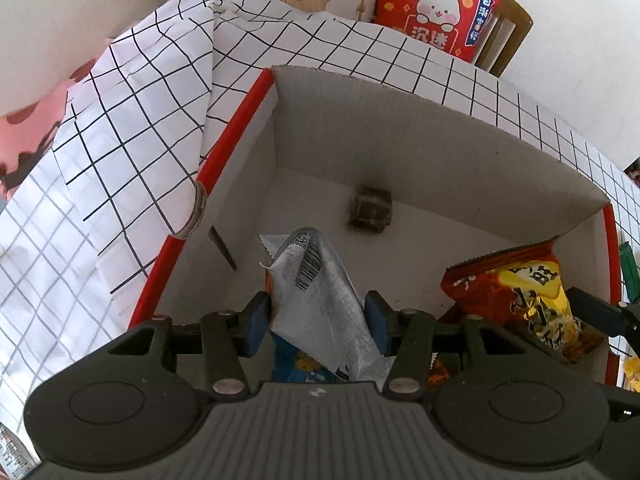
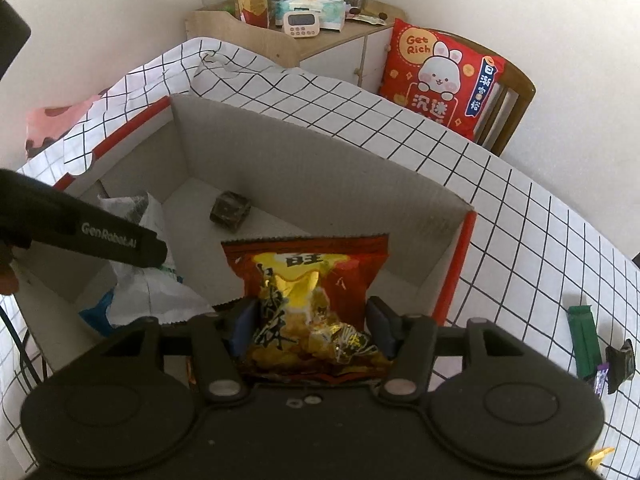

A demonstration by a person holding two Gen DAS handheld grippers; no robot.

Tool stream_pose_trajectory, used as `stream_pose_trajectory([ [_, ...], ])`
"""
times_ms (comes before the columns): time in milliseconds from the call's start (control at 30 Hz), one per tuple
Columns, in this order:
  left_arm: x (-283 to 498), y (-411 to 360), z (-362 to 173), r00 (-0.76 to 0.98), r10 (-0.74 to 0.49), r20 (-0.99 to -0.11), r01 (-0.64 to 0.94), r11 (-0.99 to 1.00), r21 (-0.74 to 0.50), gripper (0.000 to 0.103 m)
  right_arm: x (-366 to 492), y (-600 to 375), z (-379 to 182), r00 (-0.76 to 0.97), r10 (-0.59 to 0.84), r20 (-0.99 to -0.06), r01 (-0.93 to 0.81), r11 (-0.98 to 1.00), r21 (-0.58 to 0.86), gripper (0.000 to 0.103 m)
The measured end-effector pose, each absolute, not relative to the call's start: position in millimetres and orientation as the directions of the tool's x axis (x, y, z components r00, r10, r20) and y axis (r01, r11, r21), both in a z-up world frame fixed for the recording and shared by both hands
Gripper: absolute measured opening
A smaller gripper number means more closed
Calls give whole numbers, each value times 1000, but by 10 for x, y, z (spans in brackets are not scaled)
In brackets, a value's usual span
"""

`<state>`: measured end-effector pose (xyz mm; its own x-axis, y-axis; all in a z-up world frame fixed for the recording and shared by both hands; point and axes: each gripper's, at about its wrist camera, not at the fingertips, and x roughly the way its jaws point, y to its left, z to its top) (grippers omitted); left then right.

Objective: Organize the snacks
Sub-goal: 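Open both grippers to drop the white packet and chip bag into the box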

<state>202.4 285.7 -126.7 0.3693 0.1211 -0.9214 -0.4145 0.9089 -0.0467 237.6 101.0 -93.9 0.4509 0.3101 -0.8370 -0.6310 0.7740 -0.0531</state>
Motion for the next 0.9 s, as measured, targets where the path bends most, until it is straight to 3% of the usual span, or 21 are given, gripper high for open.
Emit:
stream_pose_trajectory([
  [400,1863,2829,-1105,433,109,-895,-397,914,-81,58,2269,939,-803,468,339,-816,-625,780,-35,75],
  [467,1816,2814,-1050,451,103,-887,-389,917,-92,64,2241,911,-764,472,346,-811,-623,782,-29,78],
  [900,1508,2620,-716,536,110,-837,-349,932,-101,66,2026,593,-422,499,433,-751,-614,788,46,92],
])
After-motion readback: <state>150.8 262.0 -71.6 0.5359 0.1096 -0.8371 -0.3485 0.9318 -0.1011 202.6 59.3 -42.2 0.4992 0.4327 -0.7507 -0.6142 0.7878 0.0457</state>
